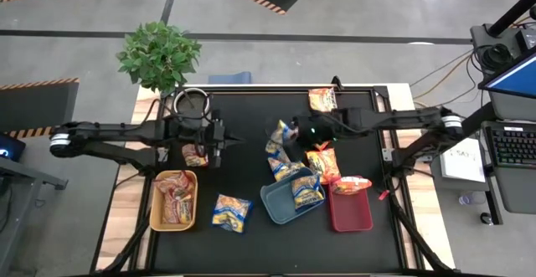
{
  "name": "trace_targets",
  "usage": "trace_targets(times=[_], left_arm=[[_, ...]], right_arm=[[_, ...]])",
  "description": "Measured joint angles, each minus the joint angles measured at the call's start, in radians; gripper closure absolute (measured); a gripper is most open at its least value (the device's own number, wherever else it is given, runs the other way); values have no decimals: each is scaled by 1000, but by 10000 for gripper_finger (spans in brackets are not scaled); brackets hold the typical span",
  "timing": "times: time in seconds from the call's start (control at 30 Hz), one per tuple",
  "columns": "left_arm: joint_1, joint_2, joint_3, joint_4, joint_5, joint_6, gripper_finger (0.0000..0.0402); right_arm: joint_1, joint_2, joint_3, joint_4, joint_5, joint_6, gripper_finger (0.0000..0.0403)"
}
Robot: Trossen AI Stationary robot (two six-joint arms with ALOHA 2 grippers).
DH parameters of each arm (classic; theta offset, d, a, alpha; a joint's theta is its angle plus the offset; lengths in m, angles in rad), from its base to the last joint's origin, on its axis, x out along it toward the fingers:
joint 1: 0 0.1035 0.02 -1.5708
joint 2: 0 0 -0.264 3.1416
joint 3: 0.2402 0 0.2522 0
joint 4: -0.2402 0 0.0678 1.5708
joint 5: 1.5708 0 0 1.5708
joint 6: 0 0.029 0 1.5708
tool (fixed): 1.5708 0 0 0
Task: Sort Maruchan noodles
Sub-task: Put the top blue noodle pack into the blue bin
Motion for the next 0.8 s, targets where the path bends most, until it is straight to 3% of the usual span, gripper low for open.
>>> trace_targets(times=[0.23,0.43,0.8], left_arm=[[0,63,0,52,-7,4,402],[0,110,0,87,-7,-8,402],[0,143,0,82,-6,-34,402]], right_arm=[[198,-5,-2,-135,168,212,348],[299,42,-2,-140,196,362,349],[389,136,-2,-208,200,453,349]])
